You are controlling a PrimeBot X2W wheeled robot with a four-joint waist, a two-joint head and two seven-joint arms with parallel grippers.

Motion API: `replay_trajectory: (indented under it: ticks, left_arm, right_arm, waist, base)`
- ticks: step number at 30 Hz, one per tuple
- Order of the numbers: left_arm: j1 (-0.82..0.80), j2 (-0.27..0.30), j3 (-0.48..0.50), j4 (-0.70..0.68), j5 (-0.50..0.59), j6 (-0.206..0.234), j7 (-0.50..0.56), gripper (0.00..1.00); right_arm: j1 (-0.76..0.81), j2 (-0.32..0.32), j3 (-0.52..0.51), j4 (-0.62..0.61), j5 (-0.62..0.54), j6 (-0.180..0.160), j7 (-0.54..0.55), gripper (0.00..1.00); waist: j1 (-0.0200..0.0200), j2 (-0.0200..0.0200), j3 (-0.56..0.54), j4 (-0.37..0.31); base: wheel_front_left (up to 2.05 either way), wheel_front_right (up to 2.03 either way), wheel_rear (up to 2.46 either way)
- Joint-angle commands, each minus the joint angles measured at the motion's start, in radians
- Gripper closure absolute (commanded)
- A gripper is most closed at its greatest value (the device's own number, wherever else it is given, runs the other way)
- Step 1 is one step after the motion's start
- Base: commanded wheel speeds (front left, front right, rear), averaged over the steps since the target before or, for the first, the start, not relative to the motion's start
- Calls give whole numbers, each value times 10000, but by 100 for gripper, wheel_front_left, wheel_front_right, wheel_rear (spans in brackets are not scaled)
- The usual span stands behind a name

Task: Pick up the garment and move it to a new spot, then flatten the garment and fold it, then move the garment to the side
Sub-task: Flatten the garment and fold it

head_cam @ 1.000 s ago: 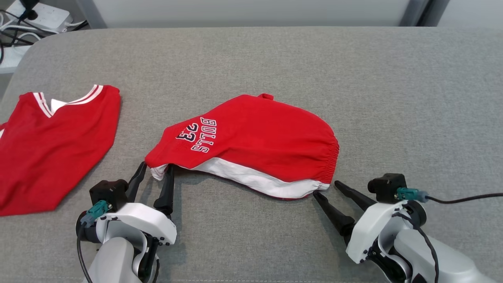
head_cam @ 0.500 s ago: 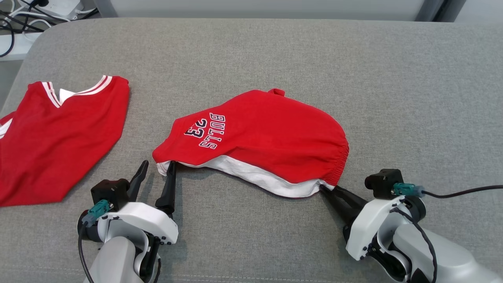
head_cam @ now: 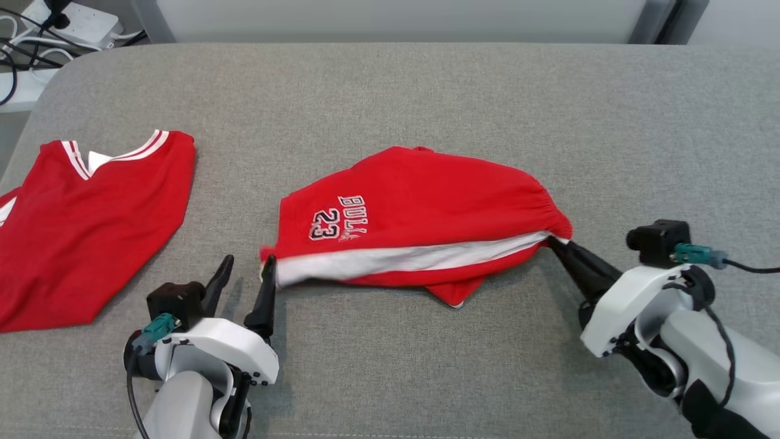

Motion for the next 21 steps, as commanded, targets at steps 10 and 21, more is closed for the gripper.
replay_trajectory:
  ticks: [10, 21]
  left_arm:
    - [176, 275, -1723, 487, -1355, -70, -101, 0]
    - [153, 1118, -3834, 534, -3576, -71, -101, 0]
  right_arm:
    - [339, -311, -472, -275, 3, 42, -145, 100]
    - [368, -260, -565, -261, -100, 42, -145, 100]
  waist:
    - [0, -1, -338, 22]
    - [0, -1, -398, 164]
  base:
    - [0, 0, 0]
    - [0, 0, 0]
